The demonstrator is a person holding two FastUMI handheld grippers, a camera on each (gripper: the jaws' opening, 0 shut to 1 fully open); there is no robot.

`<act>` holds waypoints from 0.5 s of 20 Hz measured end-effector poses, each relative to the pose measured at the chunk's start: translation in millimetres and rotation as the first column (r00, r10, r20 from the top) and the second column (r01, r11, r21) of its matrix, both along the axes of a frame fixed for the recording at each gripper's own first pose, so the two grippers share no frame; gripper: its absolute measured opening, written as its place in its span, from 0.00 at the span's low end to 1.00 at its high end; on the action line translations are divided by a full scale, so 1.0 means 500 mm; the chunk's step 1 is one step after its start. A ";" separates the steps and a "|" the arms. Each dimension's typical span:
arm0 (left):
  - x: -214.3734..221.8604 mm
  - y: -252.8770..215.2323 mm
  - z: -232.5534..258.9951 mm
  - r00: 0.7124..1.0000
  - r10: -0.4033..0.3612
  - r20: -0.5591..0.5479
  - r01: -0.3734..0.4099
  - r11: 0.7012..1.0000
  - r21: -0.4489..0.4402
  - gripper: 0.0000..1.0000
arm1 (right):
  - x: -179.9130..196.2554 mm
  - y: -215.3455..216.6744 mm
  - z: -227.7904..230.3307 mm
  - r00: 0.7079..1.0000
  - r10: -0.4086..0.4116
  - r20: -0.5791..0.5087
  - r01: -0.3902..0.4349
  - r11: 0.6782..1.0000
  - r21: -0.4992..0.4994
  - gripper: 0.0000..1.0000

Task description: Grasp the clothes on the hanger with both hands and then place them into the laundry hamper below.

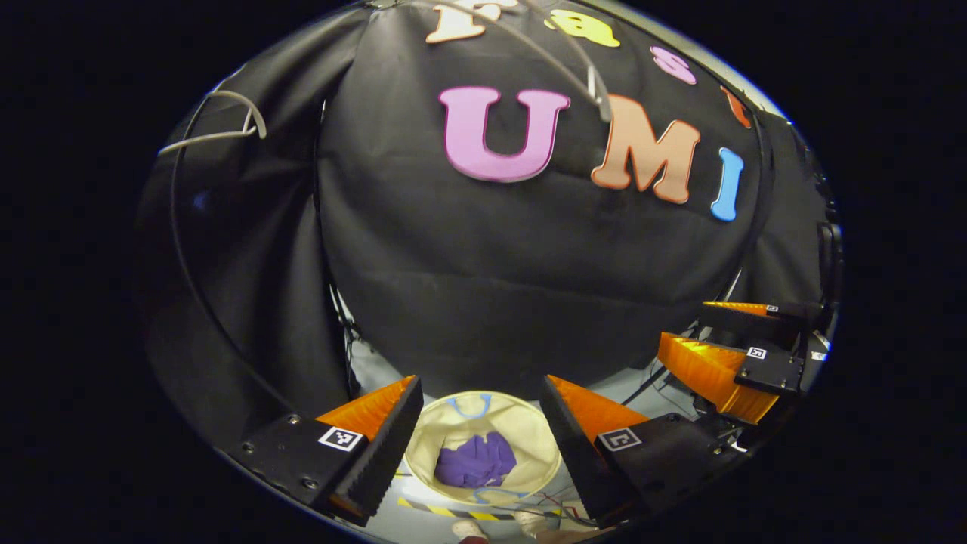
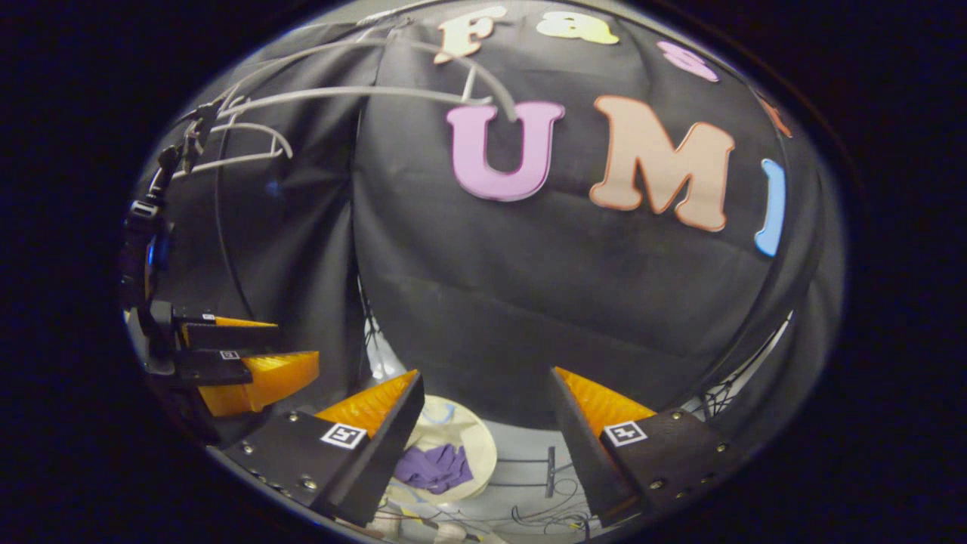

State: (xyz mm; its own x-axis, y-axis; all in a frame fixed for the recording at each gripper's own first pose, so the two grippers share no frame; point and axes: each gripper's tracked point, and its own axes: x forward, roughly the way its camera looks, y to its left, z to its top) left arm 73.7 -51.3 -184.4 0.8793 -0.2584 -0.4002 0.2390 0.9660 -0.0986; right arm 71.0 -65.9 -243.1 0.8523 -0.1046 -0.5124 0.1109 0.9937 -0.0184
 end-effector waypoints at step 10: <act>0.007 -0.050 0.243 0.967 -0.018 0.254 0.048 0.993 -0.110 0.93 | -0.030 -0.082 0.300 0.945 -0.102 0.311 0.128 0.990 -0.065 0.98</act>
State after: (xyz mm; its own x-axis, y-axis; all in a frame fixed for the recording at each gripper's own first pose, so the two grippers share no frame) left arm 77.3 -76.0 -63.1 0.9382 -0.3199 -0.1325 0.3018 0.9430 -0.1400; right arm 55.9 -107.0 -93.0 0.9463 -0.2422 -0.2141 0.2376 0.9702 -0.0473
